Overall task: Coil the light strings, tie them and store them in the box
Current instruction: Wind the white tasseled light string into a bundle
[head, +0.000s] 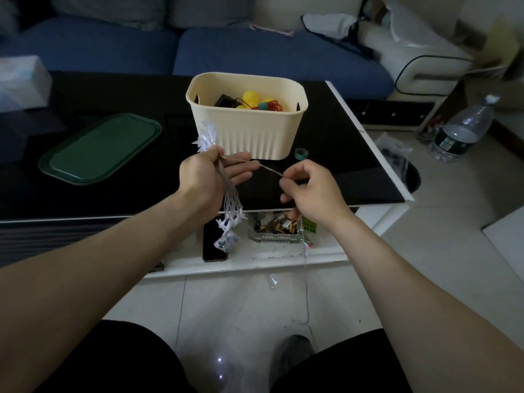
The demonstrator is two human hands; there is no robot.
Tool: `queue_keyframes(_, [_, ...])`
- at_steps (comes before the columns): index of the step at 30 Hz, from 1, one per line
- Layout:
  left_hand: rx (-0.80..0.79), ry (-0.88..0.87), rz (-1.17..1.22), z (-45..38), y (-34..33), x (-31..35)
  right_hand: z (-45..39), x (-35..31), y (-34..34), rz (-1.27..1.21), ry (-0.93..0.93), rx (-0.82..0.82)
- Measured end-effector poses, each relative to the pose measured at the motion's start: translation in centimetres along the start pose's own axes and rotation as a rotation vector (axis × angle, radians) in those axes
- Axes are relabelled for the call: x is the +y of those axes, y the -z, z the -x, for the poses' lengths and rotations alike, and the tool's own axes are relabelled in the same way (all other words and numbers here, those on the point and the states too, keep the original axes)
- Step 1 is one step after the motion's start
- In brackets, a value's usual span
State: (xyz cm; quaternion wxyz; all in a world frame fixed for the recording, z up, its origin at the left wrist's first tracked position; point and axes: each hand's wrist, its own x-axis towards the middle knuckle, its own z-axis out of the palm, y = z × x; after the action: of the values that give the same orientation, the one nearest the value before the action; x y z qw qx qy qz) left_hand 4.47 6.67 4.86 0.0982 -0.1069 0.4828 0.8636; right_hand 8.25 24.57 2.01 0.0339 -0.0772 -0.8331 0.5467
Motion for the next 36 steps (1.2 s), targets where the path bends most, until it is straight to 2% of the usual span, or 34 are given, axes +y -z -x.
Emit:
queue_keyframes(6, [0.030, -0.034, 0.064, -0.2, 0.2, 0.4, 0.4, 0.3, 0.3, 0.088, -0.046, -0.186])
queue_keyframes(10, [0.033, -0.034, 0.000, -0.2, 0.5, 0.5, 0.7, 0.6, 1.4, 0.154, -0.147, -0.395])
queue_keyframes(12, [0.054, -0.029, -0.049, -0.3, 0.5, 0.4, 0.7, 1.0, 2.1, 0.192, -0.187, -0.438])
queue_keyframes(18, [0.100, -0.019, -0.147, -0.5, 0.6, 0.2, 0.0, 2.9, 4.9, 0.258, -0.301, -0.486])
queue_keyframes(21, [0.099, -0.016, -0.171, -0.6, 0.6, 0.0, 0.2, 3.2, 5.5, 0.212, -0.365, -0.481])
queue_keyframes(27, [0.072, -0.001, -0.199, -0.5, 0.5, -0.4, 0.0, 2.4, 4.8, 0.135, -0.165, -0.259])
queue_keyframes(32, [-0.008, 0.055, -0.141, -0.2, 0.4, -0.5, 0.4, 1.5, 3.4, 0.168, -0.071, -0.317])
queue_keyframes(36, [-0.031, 0.038, -0.180, -0.2, 0.0, -0.9, 0.6, 1.0, 1.6, 0.160, -0.013, -0.332])
